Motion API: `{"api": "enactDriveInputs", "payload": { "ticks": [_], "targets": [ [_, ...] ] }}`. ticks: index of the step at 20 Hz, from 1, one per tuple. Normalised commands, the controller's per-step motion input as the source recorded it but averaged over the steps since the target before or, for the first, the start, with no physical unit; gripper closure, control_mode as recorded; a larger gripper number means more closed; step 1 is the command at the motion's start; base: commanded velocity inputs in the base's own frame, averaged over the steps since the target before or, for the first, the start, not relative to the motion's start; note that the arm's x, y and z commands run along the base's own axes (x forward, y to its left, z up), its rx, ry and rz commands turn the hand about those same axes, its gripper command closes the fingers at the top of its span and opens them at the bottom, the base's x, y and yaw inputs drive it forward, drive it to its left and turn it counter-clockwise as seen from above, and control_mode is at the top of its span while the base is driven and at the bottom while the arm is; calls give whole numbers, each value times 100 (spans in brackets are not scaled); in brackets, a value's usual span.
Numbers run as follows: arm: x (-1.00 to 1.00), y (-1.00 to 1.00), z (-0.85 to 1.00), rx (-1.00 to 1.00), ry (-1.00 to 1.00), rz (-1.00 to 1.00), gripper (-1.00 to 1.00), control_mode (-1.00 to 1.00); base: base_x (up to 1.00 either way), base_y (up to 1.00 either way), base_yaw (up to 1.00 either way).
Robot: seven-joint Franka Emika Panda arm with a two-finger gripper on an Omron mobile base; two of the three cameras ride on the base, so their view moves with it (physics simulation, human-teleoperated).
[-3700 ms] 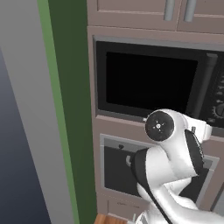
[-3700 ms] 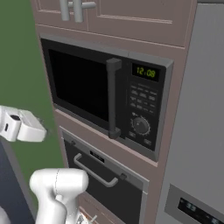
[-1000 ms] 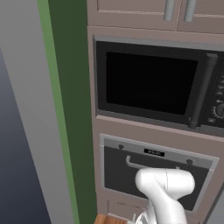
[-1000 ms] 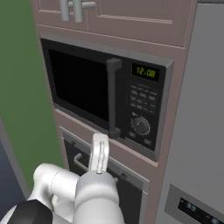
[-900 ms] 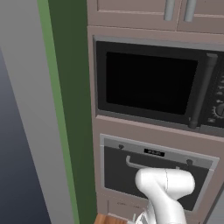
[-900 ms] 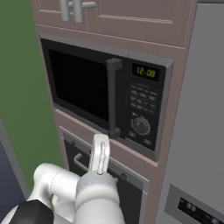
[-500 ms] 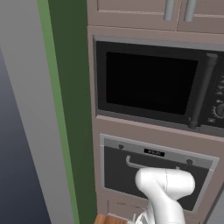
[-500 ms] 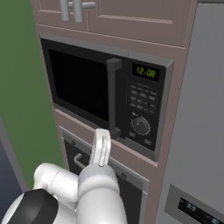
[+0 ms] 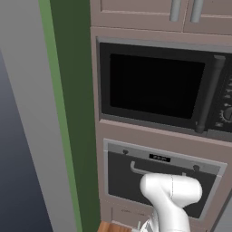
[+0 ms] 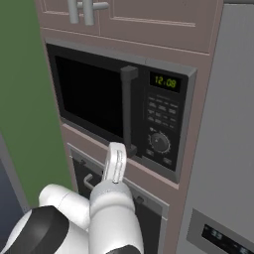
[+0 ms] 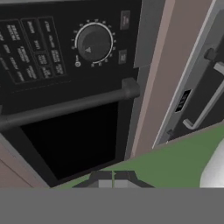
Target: Transport the fish from the fridge to the microwave and turn on the microwave.
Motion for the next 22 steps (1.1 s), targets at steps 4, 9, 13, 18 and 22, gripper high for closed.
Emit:
{"api": "enactDriveInputs", "payload": {
  "ticks": [4, 9, 13, 18, 22],
  "targets": [
    [34, 0, -2, 0, 0, 0, 100, -100, 0, 0, 0],
    [30, 0, -6, 0, 0, 0, 100, -100, 0, 0, 0],
    [29, 0, -10, 0, 0, 0, 100, -100, 0, 0, 0],
    [27, 0, -18, 0, 0, 0, 100, -100, 0, 0, 0],
    [23, -1, -24, 1, 0, 0, 100, -100, 0, 0, 0]
  ]
}}
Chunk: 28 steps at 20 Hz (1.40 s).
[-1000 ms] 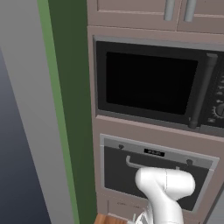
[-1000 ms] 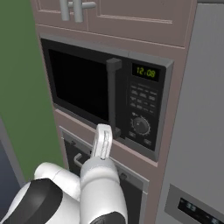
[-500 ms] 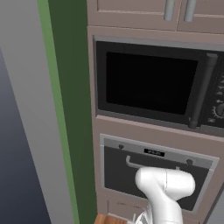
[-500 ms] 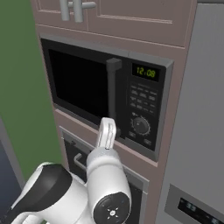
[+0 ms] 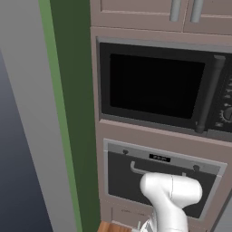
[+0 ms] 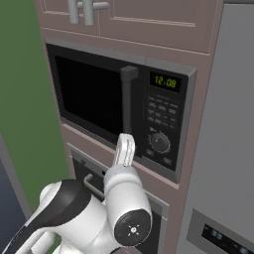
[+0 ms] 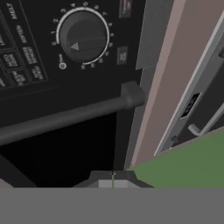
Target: Transport the fish from the fridge to the microwave and turn on the microwave.
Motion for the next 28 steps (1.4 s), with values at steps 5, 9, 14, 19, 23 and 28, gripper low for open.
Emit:
{"api": "enactDriveInputs", "payload": {
  "ticks": [5, 9, 14, 19, 23, 28],
  "targets": [
    [16, -6, -19, 4, 0, 0, 100, -100, 0, 0, 0],
    [1, -20, -12, 7, 0, 0, 100, -100, 0, 0, 0],
    [0, -24, -6, 8, 0, 0, 100, -100, 0, 0, 0],
    [13, -14, -3, 7, 0, 0, 100, -100, 0, 0, 0],
    [24, -1, 0, 4, 0, 0, 100, -100, 0, 0, 0],
    [23, 0, -7, 1, 0, 0, 100, -100, 0, 0, 0]
  ]
}}
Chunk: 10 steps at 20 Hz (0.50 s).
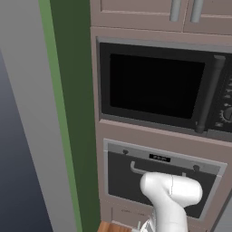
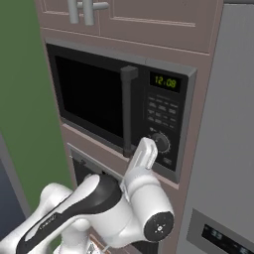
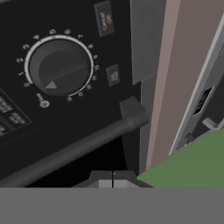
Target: Transport the fish from the fridge to the microwave and turn on the microwave.
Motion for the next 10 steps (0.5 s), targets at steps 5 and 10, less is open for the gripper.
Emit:
{"api": "enactDriveInputs", "payload": {
  "ticks": [5, 10],
  "targets": [
    [21, 0, -17, 0, 0, 0, 100, -100, 0, 0, 0],
    [21, 0, -12, 0, 0, 0, 100, -100, 0, 0, 0]
  ]
}}
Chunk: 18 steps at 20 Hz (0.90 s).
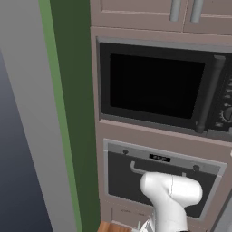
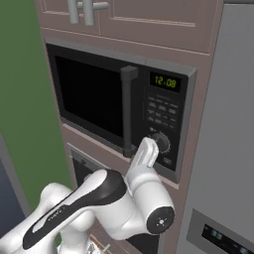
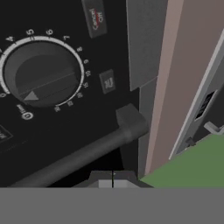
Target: Transport the fish from the fridge to the microwave and turn on the microwave.
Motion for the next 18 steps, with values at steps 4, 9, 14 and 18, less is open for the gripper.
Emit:
{"api": "enactDriveInputs", "payload": {
  "ticks": [4, 9, 14, 18],
  "targets": [
    [18, -4, -10, 1, 0, 0, 100, -100, 0, 0, 0],
    [14, -8, -9, 1, -2, 0, 100, -100, 0, 0, 0],
    [12, -17, -8, 4, -3, 0, 100, -100, 0, 0, 0],
    [12, -12, -6, 3, -2, 0, 100, -100, 0, 0, 0]
  ]
}}
